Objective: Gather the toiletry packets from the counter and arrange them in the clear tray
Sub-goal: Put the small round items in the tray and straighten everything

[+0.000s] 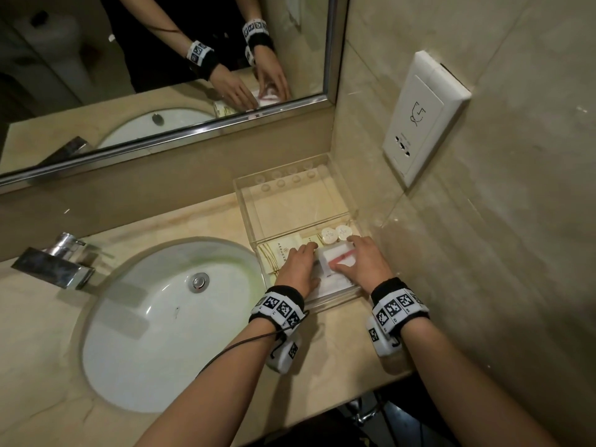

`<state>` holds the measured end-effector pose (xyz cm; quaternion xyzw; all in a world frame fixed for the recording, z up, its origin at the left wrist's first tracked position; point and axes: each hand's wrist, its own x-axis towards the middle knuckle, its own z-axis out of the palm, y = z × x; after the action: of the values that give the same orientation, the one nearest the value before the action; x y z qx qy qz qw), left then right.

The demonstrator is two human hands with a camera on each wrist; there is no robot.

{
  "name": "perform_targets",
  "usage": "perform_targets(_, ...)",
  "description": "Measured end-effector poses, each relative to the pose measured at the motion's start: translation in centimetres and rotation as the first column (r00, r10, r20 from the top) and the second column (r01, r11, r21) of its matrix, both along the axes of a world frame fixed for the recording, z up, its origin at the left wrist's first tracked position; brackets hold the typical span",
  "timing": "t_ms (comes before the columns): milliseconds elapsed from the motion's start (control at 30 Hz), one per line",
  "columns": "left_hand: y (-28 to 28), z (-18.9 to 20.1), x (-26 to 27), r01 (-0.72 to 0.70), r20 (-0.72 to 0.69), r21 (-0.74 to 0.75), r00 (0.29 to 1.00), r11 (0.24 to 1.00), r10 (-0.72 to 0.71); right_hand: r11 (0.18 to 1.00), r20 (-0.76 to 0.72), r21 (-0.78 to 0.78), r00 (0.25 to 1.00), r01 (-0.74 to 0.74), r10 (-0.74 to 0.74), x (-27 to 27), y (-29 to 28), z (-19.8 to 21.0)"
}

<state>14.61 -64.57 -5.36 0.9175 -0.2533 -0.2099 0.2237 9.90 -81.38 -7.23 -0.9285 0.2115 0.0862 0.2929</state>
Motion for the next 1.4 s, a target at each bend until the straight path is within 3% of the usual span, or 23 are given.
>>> perform_targets(300, 0.1, -0.2, 0.2, 0.014, -0.081, -0.085, 0.997, 0.996, -0.021, 0.999, -0.053, -0.035, 0.999, 0.003, -0.005, 0.1, 0.3, 0.6)
perform_targets(467, 2.6, 0.3, 1.2, 0.007, 0.11, -0.131, 0.994, 0.991, 0.007, 0.999, 0.061, -0.047, 0.998, 0.003, 0.0, 0.8, 1.3, 1.9)
perform_targets(567, 4.9, 0.2, 2.2, -0.039, 0.228, 0.004, 0.973, 0.999, 0.037, 0.996, 0.168, -0.069, 0.983, -0.064, 0.075, 1.6, 2.9, 2.3)
perform_targets(667, 6.2, -0.3, 2.8, -0.04, 0.296, 0.098, 0.955, 0.994, 0.009, 0.983, 0.177, -0.042, 0.967, -0.18, 0.184, 2.8, 4.7, 2.3)
perform_targets(933, 6.6, -1.5, 3.4, 0.027, 0.237, 0.088, 0.97, 0.996, -0.048, 0.948, 0.087, -0.081, 0.946, -0.306, 0.313, 3.9, 6.2, 0.7)
perform_targets(1233, 6.4, -1.5, 4.0, 0.071, 0.214, 0.094, 0.973, 0.993, -0.09, 0.954, 0.084, -0.066, 0.951, -0.292, 0.297, 4.0, 6.2, 0.6)
perform_targets(1400, 7.0, -0.9, 3.7, 0.052, 0.215, 0.014, 0.975, 0.999, -0.054, 0.977, 0.245, 0.022, 0.948, -0.214, 0.202, 2.8, 5.1, 2.5)
